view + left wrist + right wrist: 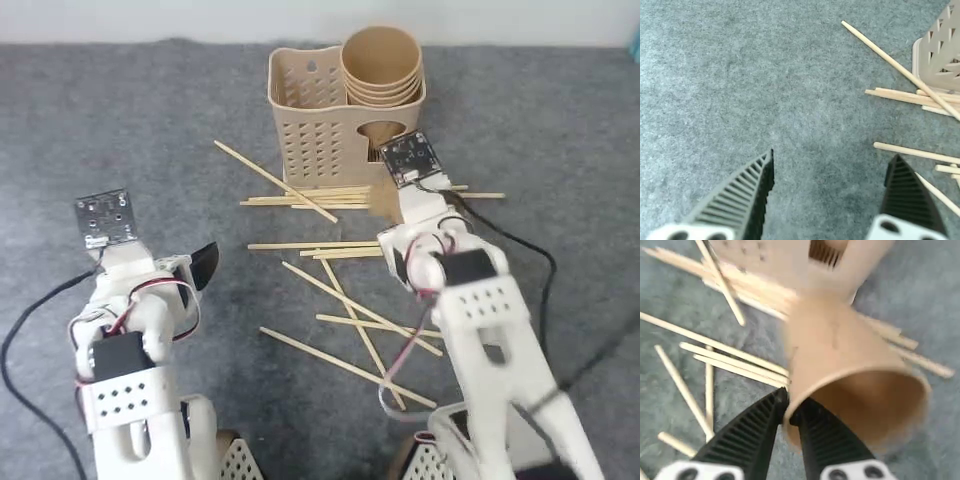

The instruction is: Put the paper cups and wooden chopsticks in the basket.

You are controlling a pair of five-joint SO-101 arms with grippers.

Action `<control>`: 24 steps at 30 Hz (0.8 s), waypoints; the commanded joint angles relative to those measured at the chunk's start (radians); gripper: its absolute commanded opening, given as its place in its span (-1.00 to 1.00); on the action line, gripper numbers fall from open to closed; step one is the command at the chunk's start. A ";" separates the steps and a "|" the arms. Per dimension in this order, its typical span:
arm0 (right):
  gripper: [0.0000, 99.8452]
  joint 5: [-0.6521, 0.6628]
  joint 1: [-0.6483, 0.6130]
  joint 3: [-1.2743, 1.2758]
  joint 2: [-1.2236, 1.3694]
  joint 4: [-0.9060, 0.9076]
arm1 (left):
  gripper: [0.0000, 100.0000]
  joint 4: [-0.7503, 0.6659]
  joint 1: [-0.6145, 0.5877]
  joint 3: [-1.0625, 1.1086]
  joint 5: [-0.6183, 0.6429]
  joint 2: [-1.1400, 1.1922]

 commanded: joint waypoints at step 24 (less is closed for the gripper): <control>-0.98 0.253 -0.031 -2.008 0.667 0.806 | -0.32 -0.025 0.011 0.001 -0.008 -0.018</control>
